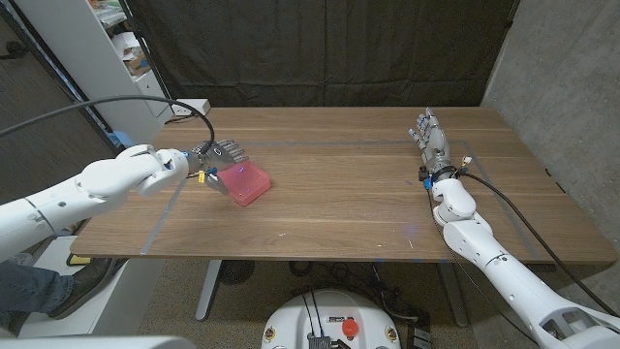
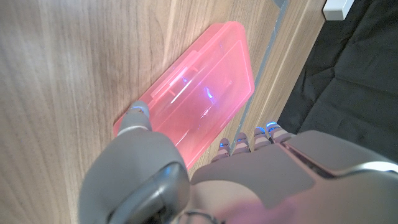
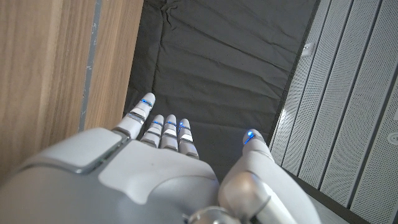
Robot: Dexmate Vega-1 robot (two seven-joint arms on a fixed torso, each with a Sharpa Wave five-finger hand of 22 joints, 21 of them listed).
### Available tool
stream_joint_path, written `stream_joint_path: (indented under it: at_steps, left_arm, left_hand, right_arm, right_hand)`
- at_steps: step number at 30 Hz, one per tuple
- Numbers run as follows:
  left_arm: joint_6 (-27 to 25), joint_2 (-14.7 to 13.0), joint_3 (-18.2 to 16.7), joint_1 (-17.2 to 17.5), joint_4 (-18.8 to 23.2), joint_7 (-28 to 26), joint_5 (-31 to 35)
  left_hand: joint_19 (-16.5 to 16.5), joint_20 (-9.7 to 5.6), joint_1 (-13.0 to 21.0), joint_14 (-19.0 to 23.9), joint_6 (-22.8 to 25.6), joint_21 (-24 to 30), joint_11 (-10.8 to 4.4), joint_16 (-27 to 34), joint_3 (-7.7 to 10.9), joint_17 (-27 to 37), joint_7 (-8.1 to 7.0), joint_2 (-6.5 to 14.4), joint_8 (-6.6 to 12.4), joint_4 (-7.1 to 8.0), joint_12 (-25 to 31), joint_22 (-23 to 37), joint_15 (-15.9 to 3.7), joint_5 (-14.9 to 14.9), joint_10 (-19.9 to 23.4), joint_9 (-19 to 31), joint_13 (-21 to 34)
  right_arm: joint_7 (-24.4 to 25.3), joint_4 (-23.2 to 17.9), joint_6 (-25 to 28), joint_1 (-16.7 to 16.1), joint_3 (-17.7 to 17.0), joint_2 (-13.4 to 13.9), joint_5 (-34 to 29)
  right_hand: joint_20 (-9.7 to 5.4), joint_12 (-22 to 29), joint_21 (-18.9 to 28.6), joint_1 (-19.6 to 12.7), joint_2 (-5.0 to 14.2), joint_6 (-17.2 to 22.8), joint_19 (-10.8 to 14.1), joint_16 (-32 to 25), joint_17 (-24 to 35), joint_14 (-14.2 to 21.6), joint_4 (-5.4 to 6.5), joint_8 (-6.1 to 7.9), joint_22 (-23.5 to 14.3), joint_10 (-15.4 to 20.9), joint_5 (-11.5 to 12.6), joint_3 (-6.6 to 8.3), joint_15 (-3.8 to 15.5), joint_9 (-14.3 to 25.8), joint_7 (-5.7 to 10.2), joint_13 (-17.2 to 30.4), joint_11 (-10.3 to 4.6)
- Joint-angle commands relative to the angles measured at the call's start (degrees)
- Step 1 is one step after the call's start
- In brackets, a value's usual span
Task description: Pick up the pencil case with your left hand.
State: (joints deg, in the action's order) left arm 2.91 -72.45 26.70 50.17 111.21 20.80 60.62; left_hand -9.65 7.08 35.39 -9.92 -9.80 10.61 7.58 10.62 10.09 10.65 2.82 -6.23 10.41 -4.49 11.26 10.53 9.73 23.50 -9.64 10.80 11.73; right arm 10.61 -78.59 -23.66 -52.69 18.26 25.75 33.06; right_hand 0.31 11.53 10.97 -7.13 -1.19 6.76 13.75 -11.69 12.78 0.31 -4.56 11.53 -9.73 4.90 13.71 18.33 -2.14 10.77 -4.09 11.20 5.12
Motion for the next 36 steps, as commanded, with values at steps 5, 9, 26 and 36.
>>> stream_joint_path:
  at_steps: [5,9,26,36]
  left_arm:
    - [2.70,1.24,1.69,-1.14,-1.12,1.84,-0.97]
    - [2.67,1.32,2.06,-1.38,-1.38,0.54,0.55]
    - [-1.87,3.88,1.43,-3.00,-3.89,-0.79,-3.31]
    - [-0.24,6.45,4.58,-6.69,-7.68,0.56,-3.75]
  left_hand:
    - [-17.72,0.69,-0.05,-21.91,-27.33,0.85,-0.54,0.74,-0.55,0.16,-0.39,0.44,0.76,0.19,0.77,0.21,-0.13,-0.15,-26.47,0.13,0.03]
    - [-17.46,0.81,-0.03,-21.75,-27.19,0.96,-0.59,0.78,-0.64,0.16,-0.39,0.44,0.80,0.20,0.85,0.20,-0.16,-0.17,-26.31,0.13,0.02]
    - [-19.14,1.02,0.11,-23.06,-27.43,0.43,-0.35,0.23,-0.94,0.17,-0.13,0.74,0.68,0.31,0.53,0.20,0.31,-0.25,-27.37,0.13,0.03]
    - [-18.52,1.40,0.13,-22.28,-27.15,0.79,-0.39,0.56,-1.18,0.17,-0.19,0.86,0.76,0.40,0.88,0.20,0.25,-0.32,-26.67,0.13,0.04]
  right_arm:
    - [-0.60,0.22,0.11,-0.70,-0.04,0.14,0.42]
    - [-0.37,-0.03,0.17,-1.02,-0.13,0.27,0.38]
    - [-0.43,0.29,0.26,-1.43,-0.07,0.30,0.51]
    - [-0.05,0.16,0.42,-1.74,-0.24,0.54,0.44]
  right_hand:
    - [-0.23,-0.08,-0.11,-0.12,0.59,0.50,-0.17,-0.15,0.12,-0.21,-0.12,-0.16,-0.11,-0.08,0.31,-0.21,-0.43,0.28,0.17,0.05,0.17]
    - [-0.21,-0.07,-0.12,-0.14,0.57,0.49,-0.22,-0.15,0.10,-0.21,-0.15,-0.16,-0.11,-0.07,0.31,-0.23,-0.42,0.28,0.20,0.06,0.21]
    - [-0.13,-0.03,-0.10,-0.31,0.56,0.47,-0.32,-0.14,0.01,-0.18,-0.29,-0.16,-0.11,0.00,0.37,-0.32,-0.50,0.28,0.23,0.06,0.11]
    - [-0.11,-0.04,-0.09,-0.39,0.64,0.44,-0.37,-0.14,-0.02,-0.21,-0.34,-0.17,-0.11,-0.04,0.40,-0.34,-0.51,0.28,0.28,0.06,0.11]
